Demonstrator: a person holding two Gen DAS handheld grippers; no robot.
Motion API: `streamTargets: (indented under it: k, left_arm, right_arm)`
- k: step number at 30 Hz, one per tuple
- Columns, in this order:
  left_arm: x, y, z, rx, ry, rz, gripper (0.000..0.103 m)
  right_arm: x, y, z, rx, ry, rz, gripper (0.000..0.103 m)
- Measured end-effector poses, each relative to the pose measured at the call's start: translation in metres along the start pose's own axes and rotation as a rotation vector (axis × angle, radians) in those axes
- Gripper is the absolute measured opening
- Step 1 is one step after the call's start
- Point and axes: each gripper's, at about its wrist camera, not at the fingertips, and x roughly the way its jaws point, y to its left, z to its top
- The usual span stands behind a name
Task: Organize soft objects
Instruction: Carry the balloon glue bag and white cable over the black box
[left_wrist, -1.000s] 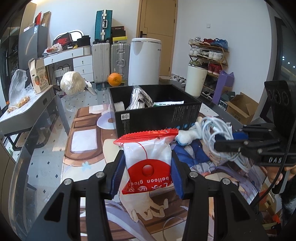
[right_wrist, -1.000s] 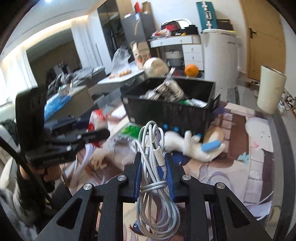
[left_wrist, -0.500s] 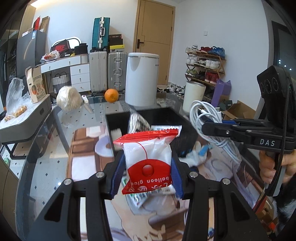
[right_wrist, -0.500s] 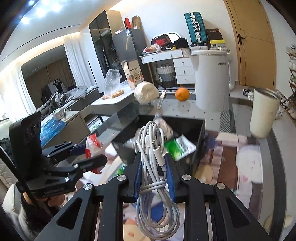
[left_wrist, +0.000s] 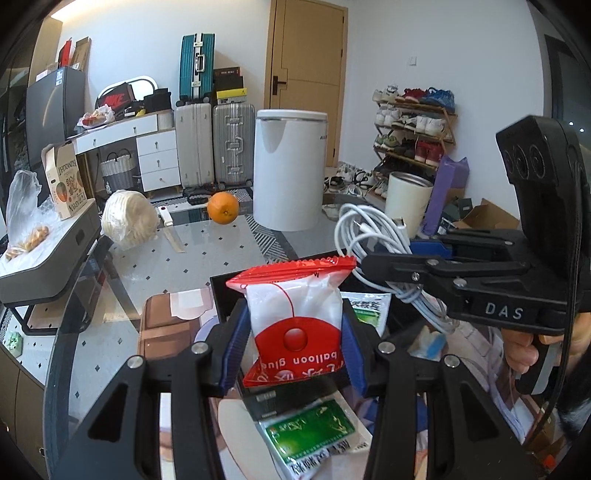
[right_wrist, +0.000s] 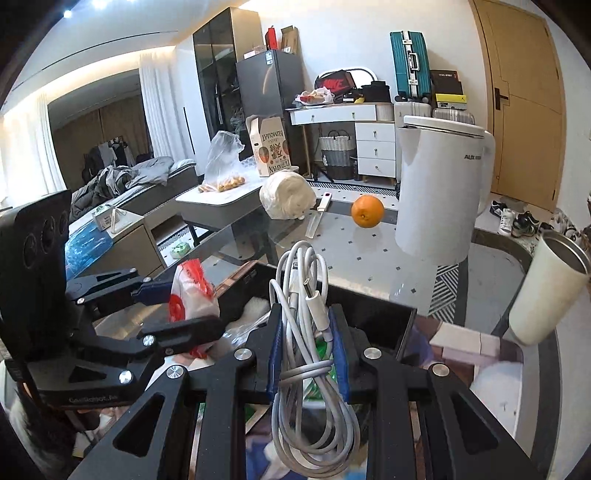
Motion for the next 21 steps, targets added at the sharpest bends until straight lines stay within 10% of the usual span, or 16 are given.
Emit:
streamTargets:
  k: [21]
  left_arm:
    - [0.046,0.001,0.005,0.014,0.078,-0.006,0.046]
  right_arm:
    - [0.044,-0.001,-0.003,-0.092,0.016,-0.102,0.023]
